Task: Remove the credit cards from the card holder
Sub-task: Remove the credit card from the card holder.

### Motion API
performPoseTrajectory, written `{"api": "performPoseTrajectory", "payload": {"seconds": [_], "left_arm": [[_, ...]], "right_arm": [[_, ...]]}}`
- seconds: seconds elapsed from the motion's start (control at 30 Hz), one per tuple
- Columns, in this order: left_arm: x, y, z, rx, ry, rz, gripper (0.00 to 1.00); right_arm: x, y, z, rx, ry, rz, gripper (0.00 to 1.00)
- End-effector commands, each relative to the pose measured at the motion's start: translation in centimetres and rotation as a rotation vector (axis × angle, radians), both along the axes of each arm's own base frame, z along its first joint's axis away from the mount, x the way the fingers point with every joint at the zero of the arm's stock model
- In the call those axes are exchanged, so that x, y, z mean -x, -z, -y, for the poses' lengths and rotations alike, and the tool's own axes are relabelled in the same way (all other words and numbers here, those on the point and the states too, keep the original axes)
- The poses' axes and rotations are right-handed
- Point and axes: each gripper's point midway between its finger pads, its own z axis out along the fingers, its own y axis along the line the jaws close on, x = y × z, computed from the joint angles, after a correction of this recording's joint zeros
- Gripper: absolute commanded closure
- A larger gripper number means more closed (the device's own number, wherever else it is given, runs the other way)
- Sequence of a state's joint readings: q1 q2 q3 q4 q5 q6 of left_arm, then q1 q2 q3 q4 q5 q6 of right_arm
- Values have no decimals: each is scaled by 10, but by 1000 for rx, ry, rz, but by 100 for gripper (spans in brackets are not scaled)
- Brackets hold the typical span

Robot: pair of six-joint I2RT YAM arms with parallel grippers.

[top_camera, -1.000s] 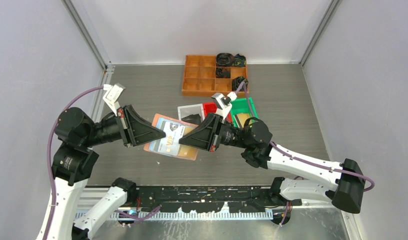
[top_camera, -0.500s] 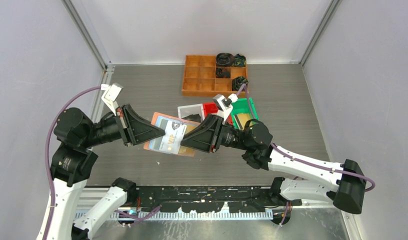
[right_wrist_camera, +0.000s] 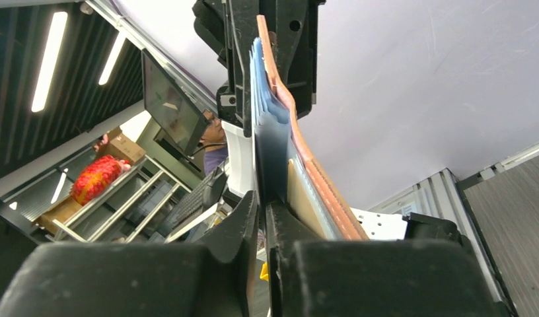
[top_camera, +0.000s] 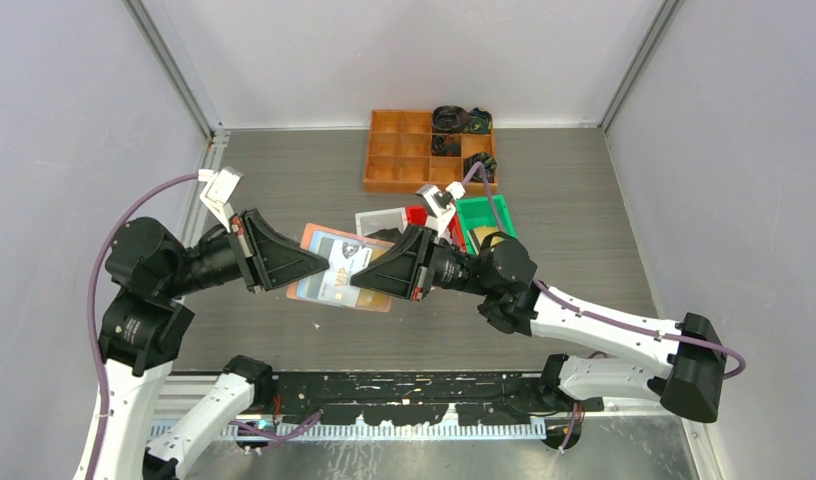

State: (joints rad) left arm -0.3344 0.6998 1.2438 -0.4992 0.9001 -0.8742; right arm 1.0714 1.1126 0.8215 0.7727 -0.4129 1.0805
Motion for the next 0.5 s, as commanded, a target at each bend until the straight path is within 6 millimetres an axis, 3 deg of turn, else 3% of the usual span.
{"api": "performPoseTrajectory", "payload": {"seconds": [0.0,0.17,0.47], "left_arm": [[8,-18,-3,13,-5,88,100],[9,-23,-4,11,-7,115,100],[9,-25,-5,2,-7,135,100]], "right_arm": [[7,-29,15,-72,24,55,88],[7,-19,31,-48,77,61,99],[6,-9,72,109,227,126,99]]}}
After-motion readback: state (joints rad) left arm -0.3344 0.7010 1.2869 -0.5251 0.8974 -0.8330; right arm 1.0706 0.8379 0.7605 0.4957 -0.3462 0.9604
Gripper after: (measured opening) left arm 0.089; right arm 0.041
